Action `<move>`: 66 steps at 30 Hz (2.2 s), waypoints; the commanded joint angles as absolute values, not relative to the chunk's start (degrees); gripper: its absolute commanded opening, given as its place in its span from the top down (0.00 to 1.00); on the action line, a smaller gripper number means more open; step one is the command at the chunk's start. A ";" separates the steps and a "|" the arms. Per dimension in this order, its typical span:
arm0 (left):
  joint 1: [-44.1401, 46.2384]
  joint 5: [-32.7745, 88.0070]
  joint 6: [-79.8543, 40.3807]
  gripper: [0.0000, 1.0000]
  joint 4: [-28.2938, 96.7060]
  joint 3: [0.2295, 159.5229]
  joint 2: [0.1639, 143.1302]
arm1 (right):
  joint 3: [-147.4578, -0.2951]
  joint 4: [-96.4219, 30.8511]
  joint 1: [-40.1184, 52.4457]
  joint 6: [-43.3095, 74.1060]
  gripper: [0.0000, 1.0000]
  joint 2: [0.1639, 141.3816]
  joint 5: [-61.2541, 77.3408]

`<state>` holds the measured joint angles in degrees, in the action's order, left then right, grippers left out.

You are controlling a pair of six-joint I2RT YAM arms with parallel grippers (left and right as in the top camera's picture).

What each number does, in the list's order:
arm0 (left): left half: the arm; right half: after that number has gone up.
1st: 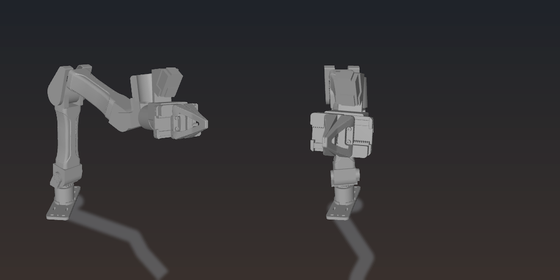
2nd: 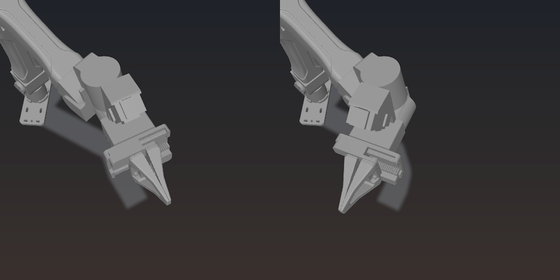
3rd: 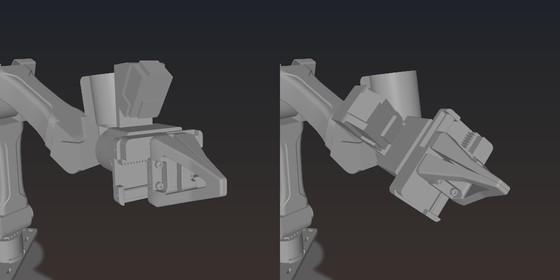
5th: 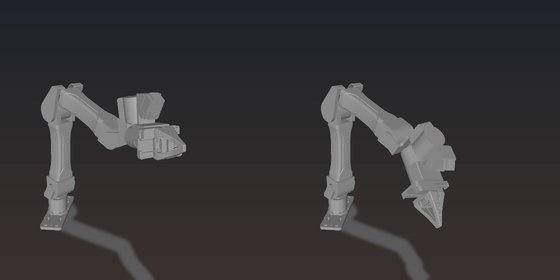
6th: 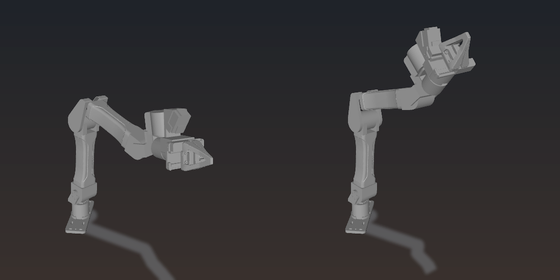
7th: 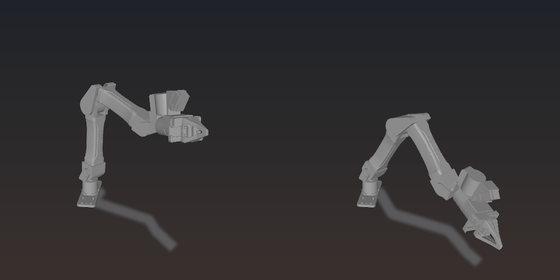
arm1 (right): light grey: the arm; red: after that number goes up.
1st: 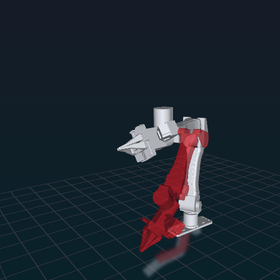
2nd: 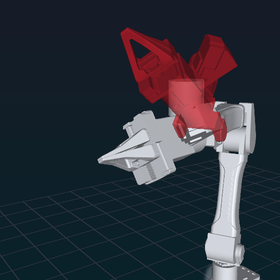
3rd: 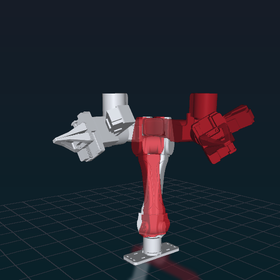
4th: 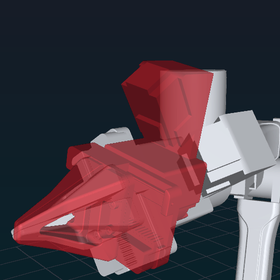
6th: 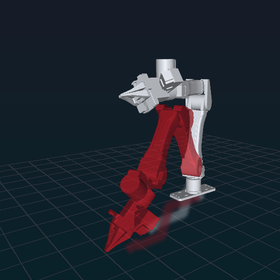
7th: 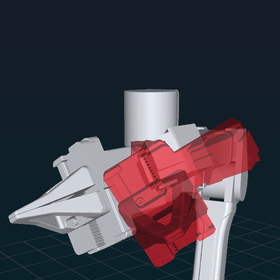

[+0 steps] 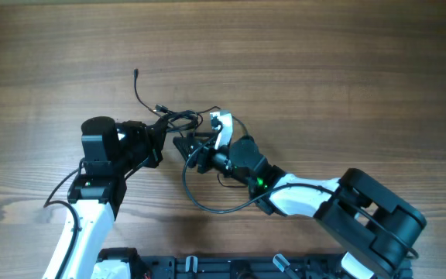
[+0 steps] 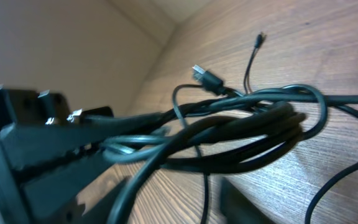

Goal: Untangle cables

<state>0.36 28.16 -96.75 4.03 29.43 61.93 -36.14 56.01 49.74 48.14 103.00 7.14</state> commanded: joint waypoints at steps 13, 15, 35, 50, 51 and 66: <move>1.34 32.51 -87.09 0.96 -26.98 29.98 61.84 | -36.80 -1.15 31.09 26.61 0.95 79.96 23.11; 1.39 33.98 -85.60 0.96 -29.12 29.98 61.82 | -36.80 -5.23 30.63 13.39 0.96 76.27 23.73; 1.87 27.33 -87.44 0.96 -22.81 29.98 61.84 | -37.87 33.82 37.04 28.10 0.30 69.34 46.44; 14.04 20.95 -91.00 0.96 -22.94 29.98 61.78 | -38.35 24.64 41.89 19.88 0.26 82.41 7.05; 14.04 21.06 -92.01 0.96 -22.92 29.98 61.76 | -38.35 24.56 41.89 15.25 0.26 82.41 6.68; 18.61 15.16 -102.21 0.96 -23.03 29.98 61.47 | -38.35 25.43 41.89 13.98 0.95 85.01 13.87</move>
<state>19.51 19.92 -102.56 -23.59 29.15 62.02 -37.63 26.98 41.76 11.75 85.30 3.31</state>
